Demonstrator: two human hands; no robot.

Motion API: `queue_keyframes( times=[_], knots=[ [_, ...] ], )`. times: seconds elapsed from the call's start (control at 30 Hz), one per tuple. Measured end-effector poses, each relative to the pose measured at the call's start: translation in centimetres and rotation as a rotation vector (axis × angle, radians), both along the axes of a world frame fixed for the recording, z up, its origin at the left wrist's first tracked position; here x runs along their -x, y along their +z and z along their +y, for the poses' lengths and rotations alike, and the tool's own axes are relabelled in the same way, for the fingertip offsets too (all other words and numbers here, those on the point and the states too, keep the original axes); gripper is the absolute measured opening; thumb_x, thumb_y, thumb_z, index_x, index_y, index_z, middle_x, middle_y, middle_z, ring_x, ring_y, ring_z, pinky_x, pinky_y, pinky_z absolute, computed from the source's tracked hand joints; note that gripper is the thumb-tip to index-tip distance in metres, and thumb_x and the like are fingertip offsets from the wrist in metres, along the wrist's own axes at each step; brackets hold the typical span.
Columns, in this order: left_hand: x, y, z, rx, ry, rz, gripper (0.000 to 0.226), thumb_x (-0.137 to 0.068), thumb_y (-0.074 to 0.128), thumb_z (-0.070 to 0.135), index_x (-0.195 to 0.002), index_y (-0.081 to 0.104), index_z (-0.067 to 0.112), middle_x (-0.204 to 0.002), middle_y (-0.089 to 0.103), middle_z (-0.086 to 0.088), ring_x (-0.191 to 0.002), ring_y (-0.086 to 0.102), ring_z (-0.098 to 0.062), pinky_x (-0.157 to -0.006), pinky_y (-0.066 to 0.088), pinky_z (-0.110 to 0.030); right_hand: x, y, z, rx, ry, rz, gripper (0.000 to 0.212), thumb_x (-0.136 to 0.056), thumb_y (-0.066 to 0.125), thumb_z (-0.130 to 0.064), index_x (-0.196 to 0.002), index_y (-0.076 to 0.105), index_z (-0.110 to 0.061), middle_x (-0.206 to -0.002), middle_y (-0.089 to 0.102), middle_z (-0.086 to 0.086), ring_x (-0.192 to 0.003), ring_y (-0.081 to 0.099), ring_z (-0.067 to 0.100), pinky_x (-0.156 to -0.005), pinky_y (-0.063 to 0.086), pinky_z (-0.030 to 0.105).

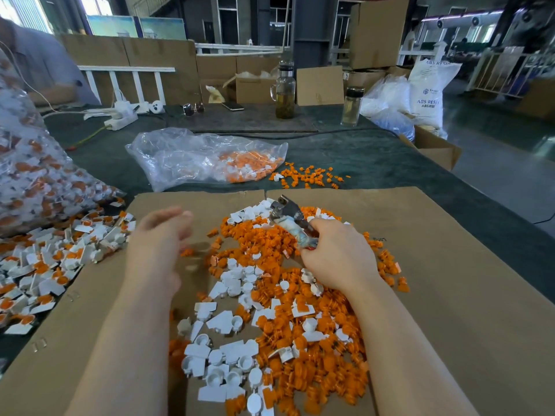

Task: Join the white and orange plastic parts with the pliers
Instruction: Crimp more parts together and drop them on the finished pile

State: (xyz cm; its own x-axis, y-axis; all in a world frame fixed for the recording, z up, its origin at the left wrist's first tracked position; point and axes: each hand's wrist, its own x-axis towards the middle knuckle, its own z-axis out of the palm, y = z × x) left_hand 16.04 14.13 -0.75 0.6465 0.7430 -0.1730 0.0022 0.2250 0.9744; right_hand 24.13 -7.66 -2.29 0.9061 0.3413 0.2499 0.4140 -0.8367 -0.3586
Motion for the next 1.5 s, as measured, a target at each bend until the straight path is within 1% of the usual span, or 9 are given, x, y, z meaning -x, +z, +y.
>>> queue_keyframes(
  times=[0.1,0.27,0.43,0.6,0.73,0.97,1.13,1.3,1.5],
  knots=[
    [0.0,0.5,-1.9,-0.368,-0.385,0.23,0.023,-0.078,0.079,0.024,-0.098,0.067,0.025,-0.097,0.063,0.003,-0.087,0.055,-0.01,-0.066,0.035,-0.025,-0.1,0.3,-0.5,0.0,0.065,0.052,0.015,-0.086,0.062,-0.043,-0.094,0.06,-0.03,-0.082,0.055,-0.012,-0.073,0.052,0.009,-0.053,0.039,0.025],
    [0.5,0.9,-2.2,-0.55,-0.873,0.513,0.05,-0.056,0.094,0.024,-0.098,0.066,0.027,-0.098,0.062,-0.004,-0.082,0.058,-0.018,-0.069,0.044,-0.029,0.3,1.0,-0.1,-0.01,0.317,0.225,0.024,-0.084,0.069,-0.045,-0.082,0.047,-0.036,-0.08,0.049,-0.016,-0.072,0.047,0.0,-0.056,0.032,0.021],
    [-0.1,-0.1,-1.9,-0.808,-0.799,0.532,0.043,-0.062,0.092,0.026,-0.093,0.061,0.033,-0.107,0.054,-0.002,-0.089,0.057,-0.019,-0.07,0.047,-0.031,0.9,0.3,1.2,0.114,0.301,0.15,0.023,-0.083,0.068,-0.046,-0.1,0.058,-0.033,-0.088,0.054,-0.014,-0.084,0.055,0.011,-0.065,0.05,0.031],
    [-0.8,-0.8,-2.5,-0.866,-0.74,0.467,0.038,-0.067,0.09,0.027,-0.094,0.064,0.034,-0.106,0.056,0.004,-0.078,0.061,-0.016,-0.056,0.051,-0.03,0.4,-0.5,1.4,0.145,0.103,0.044,0.024,-0.082,0.067,-0.04,-0.102,0.059,-0.028,-0.086,0.055,-0.011,-0.076,0.051,0.013,-0.05,0.035,0.025],
    [-0.9,-1.0,-2.3,-0.905,-0.793,0.474,0.041,-0.066,0.09,0.029,-0.095,0.063,0.037,-0.106,0.05,0.007,-0.078,0.058,-0.014,-0.06,0.049,-0.026,0.1,-0.7,1.3,0.074,-0.009,0.013,0.017,-0.084,0.066,-0.039,-0.094,0.054,-0.03,-0.076,0.047,-0.013,-0.065,0.044,0.008,-0.046,0.031,0.024],
    [-1.1,-1.4,-2.8,-0.933,-0.677,0.467,0.023,-0.073,0.087,0.027,-0.082,0.065,0.028,-0.078,0.066,0.006,-0.056,0.061,-0.008,-0.044,0.047,-0.016,-0.1,-0.5,1.1,-0.043,0.052,0.056,0.019,-0.087,0.063,-0.035,-0.104,0.06,-0.027,-0.08,0.047,-0.012,-0.073,0.05,0.01,-0.05,0.036,0.023],
    [-0.9,-1.2,-2.6,-0.881,-0.617,0.472,0.02,-0.071,0.089,0.027,-0.074,0.069,0.024,-0.07,0.07,0.011,-0.063,0.064,-0.001,-0.051,0.044,-0.017,-0.1,-0.8,1.1,0.009,0.03,0.035,0.017,-0.086,0.064,-0.04,-0.1,0.06,-0.03,-0.078,0.048,-0.014,-0.07,0.046,0.008,-0.05,0.038,0.023],
    [-0.8,-0.9,-2.6,-0.933,-0.668,0.508,0.026,-0.065,0.091,0.034,-0.079,0.069,0.033,-0.085,0.067,0.013,-0.079,0.061,-0.003,-0.059,0.043,-0.019,0.3,-1.0,1.7,0.091,0.042,0.012,0.02,-0.084,0.066,-0.039,-0.101,0.062,-0.028,-0.082,0.053,-0.011,-0.074,0.053,0.011,-0.05,0.041,0.024],
    [-0.7,-0.9,-2.7,-0.954,-0.675,0.475,0.019,-0.072,0.087,0.028,-0.078,0.07,0.033,-0.083,0.068,0.013,-0.077,0.063,-0.002,-0.065,0.051,-0.019,0.4,-1.0,1.9,0.176,0.04,-0.005,0.026,-0.082,0.069,-0.038,-0.104,0.062,-0.026,-0.075,0.04,-0.012,-0.061,0.04,0.007,-0.045,0.029,0.023]
  ],
)
